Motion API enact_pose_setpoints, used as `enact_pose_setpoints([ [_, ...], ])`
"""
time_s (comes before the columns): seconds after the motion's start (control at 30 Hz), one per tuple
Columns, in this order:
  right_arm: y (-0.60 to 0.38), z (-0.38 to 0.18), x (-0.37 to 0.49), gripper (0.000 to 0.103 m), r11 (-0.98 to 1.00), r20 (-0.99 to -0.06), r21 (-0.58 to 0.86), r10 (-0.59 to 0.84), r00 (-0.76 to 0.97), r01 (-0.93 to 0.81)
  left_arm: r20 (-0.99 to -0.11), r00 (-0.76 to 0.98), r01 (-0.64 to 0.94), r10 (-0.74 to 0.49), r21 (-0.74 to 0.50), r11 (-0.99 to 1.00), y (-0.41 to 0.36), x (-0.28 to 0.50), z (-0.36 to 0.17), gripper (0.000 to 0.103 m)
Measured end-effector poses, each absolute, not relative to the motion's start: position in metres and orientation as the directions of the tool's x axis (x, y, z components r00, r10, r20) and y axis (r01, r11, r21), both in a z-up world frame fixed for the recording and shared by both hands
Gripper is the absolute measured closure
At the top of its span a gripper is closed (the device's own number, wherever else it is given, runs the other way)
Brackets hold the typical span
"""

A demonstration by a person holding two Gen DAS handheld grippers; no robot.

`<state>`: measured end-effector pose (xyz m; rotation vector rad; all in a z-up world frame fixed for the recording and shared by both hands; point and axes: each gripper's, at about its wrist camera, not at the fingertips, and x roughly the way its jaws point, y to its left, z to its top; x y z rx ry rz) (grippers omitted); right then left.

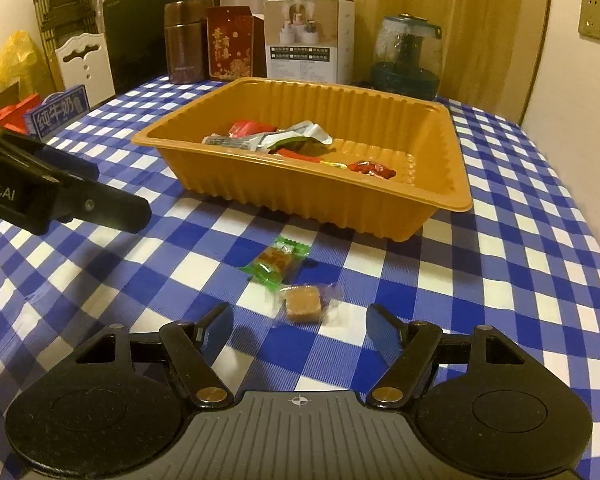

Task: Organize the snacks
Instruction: 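Move both open tools toward the green candy and brown square candy on the cloth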

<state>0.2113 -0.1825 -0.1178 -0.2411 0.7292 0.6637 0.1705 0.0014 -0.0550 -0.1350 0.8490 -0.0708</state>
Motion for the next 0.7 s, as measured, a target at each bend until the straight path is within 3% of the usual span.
enact_pose_setpoints([
  [0.43,-0.177,-0.128,0.223,0.030,0.756,-0.677,0.019,0.491,0.548,-0.654,-0.766,0.629,-0.025,-0.137,-0.196,0.980,0.008,0.177,-0.058,0.005],
  [0.7,-0.177,-0.127,0.221,0.044,0.742,-0.669,0.028,0.512,0.539,-0.670,-0.763,0.630,-0.022,-0.148,-0.208,0.978,0.006,0.178,-0.058,0.005],
])
